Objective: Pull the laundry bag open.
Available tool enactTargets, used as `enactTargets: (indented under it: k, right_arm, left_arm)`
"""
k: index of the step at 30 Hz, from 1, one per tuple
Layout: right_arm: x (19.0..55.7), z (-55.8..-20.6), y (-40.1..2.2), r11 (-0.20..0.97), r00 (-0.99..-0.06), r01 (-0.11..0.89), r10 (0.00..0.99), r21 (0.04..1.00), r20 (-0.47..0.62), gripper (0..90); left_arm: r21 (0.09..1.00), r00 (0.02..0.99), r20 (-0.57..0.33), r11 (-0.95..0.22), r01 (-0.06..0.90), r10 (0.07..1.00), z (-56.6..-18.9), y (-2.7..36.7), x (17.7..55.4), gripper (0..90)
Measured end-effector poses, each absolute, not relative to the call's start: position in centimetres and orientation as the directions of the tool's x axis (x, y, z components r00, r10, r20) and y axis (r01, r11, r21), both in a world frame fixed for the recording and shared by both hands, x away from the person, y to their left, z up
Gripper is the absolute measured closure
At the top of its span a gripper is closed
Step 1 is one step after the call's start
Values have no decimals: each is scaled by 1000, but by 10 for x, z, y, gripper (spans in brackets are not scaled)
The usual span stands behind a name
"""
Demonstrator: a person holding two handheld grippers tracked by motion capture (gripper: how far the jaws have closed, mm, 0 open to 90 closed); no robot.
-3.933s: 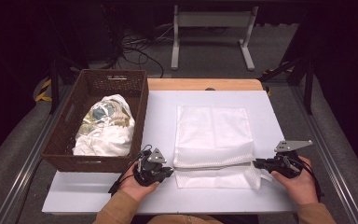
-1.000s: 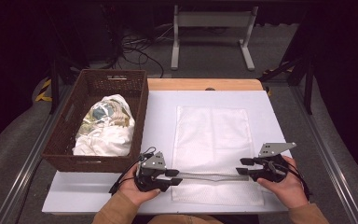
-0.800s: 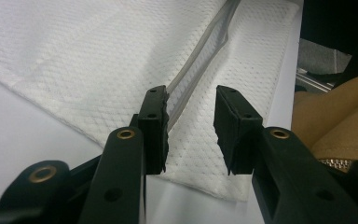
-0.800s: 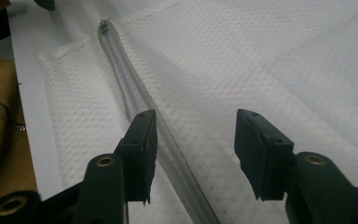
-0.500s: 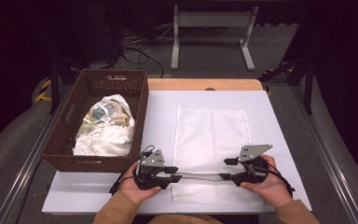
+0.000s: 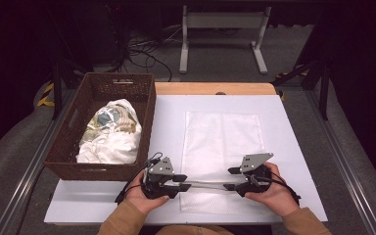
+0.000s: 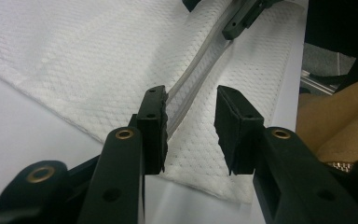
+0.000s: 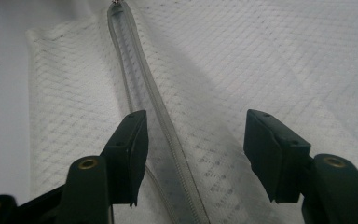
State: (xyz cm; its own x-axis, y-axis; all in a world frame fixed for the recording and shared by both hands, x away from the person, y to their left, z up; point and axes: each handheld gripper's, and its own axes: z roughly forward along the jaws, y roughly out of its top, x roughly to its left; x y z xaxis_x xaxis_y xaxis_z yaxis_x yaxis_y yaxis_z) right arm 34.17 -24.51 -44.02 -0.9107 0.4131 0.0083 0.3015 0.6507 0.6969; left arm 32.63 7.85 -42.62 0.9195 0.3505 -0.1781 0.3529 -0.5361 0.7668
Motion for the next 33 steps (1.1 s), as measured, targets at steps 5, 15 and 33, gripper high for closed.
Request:
enactTargets:
  k: [5,15,33]
  right_arm:
    - [343,-444,-241,664,-913,294,407,688,-3,405]
    - [351,-444,-242,664,-906,305,424,683,-8,580]
    - [355,-441,-242,684,-909,310,416,661,-4,869]
  left_arm:
    - [769,920,-178,-534,352,350,-426,79,327,646]
    - [769,920,-177,-535,351,350,-426,79,327,646]
    - [768,919,-179,-534,354,352,-426,79,327,644]
